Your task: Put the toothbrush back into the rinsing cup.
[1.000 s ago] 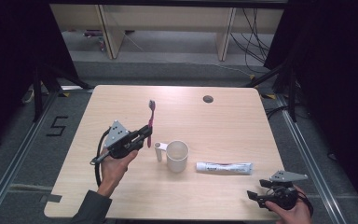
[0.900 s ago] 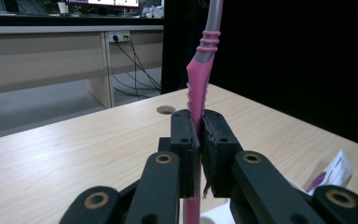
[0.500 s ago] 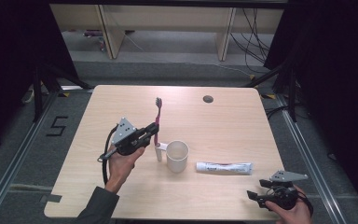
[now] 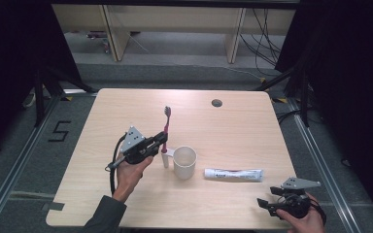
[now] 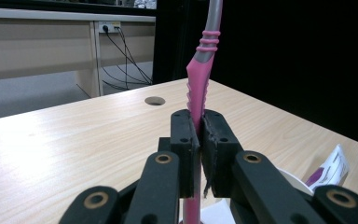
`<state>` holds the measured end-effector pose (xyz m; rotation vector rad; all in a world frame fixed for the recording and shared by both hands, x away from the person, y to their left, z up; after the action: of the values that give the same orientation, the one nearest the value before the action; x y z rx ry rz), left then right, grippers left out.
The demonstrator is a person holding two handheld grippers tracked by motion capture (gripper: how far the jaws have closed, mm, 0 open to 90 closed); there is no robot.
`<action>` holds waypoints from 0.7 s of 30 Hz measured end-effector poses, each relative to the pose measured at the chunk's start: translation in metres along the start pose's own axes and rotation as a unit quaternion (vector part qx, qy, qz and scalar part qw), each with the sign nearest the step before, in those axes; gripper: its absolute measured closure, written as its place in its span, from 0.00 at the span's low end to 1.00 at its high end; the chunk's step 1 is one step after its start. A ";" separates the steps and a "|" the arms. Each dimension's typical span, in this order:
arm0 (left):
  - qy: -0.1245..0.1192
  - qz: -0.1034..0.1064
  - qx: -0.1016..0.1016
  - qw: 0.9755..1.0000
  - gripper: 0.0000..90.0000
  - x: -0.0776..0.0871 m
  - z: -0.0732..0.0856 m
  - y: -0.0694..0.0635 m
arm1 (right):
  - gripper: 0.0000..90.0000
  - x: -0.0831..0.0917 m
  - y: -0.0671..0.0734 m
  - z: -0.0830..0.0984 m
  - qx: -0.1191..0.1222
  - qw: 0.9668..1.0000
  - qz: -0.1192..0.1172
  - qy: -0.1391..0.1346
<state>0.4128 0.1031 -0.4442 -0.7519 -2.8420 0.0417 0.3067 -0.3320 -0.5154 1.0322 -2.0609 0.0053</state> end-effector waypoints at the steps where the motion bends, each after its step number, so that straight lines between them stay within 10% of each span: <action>1: 0.000 0.000 0.000 1.000 0.93 0.000 0.000 0.000 | 0.28 0.000 0.000 0.000 0.000 1.000 0.000 0.000; 21: 0.037 0.002 -0.001 0.999 0.92 0.007 0.025 0.006 | 0.28 0.000 0.001 0.000 0.001 1.000 -0.004 0.002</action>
<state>0.4050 0.1118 -0.4678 -0.7452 -2.7713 0.0110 0.3059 -0.3308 -0.5152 1.0405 -2.0550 0.0061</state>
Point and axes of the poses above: each handheld gripper's, and its own axes: x roughly backward along the jaws, z roughly out of its underside, y roughly to its left, the point moved 3 cm from there along -x, roughly forward along the jaws, and after that the axes turned 13 degrees about -z, right-handed, at the moved point
